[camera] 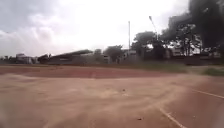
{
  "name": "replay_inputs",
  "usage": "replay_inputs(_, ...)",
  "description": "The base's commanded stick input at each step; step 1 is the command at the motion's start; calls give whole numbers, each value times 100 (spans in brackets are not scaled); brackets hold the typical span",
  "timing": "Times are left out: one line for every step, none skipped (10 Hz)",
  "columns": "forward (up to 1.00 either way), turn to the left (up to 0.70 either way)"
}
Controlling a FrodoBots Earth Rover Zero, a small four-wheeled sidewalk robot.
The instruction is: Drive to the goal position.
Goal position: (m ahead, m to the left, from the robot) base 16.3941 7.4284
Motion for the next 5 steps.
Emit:
replay_inputs(45,0)
replay_inputs(45,0)
replay_inputs(45,0)
replay_inputs(45,0)
replay_inputs(45,0)
